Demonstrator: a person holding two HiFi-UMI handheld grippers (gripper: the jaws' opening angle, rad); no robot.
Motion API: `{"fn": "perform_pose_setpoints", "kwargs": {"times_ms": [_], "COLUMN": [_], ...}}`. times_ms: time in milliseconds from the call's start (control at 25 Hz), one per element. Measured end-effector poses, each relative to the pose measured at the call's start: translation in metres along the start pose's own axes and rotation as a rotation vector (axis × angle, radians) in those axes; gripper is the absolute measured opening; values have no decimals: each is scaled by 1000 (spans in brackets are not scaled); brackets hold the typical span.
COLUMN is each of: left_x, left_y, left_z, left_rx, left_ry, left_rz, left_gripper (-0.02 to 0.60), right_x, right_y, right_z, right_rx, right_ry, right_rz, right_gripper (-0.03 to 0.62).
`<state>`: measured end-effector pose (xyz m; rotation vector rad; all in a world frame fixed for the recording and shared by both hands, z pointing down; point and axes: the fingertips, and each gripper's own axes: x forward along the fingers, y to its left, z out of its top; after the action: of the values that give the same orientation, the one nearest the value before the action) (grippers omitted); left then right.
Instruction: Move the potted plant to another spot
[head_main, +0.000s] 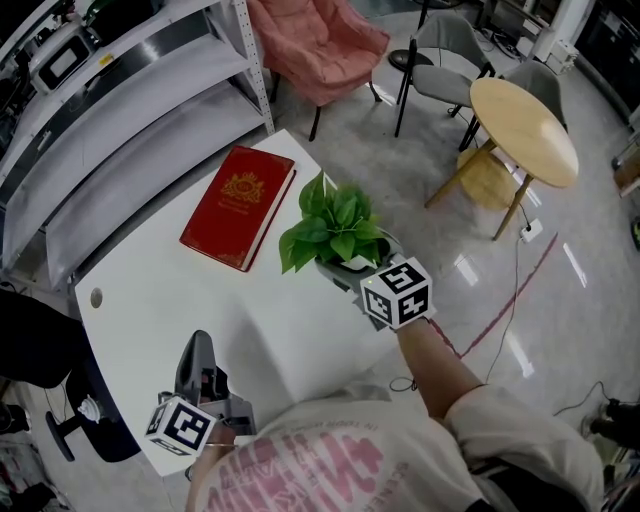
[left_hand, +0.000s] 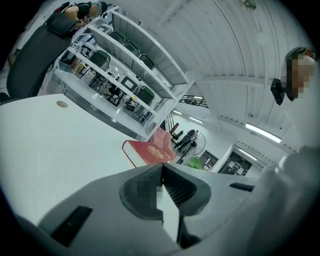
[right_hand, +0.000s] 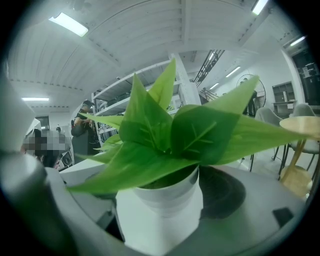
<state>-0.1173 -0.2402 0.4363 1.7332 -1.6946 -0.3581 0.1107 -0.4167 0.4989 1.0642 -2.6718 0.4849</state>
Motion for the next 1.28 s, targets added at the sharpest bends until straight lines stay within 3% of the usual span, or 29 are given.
{"fn": "perform_pose_setpoints", "kwargs": {"times_ms": [640,960,1280], "left_x": [-11,-16,-4], "left_y": [-4,13,5], "left_z": [0,-23,-31], "left_rx": [-11,-60,-55], "left_ry": [-32,-2,40], "left_rz": [15,69,54], "left_gripper": [3,3,3], "right_x": [-2,-1,-6], "right_y": [0,0,4], "right_z": [2,0,4], "right_rx": [-17,-1,23], "right_ry": [9,-11,-24], "right_rz": [1,-1,7], "right_gripper": [486,487,488]}}
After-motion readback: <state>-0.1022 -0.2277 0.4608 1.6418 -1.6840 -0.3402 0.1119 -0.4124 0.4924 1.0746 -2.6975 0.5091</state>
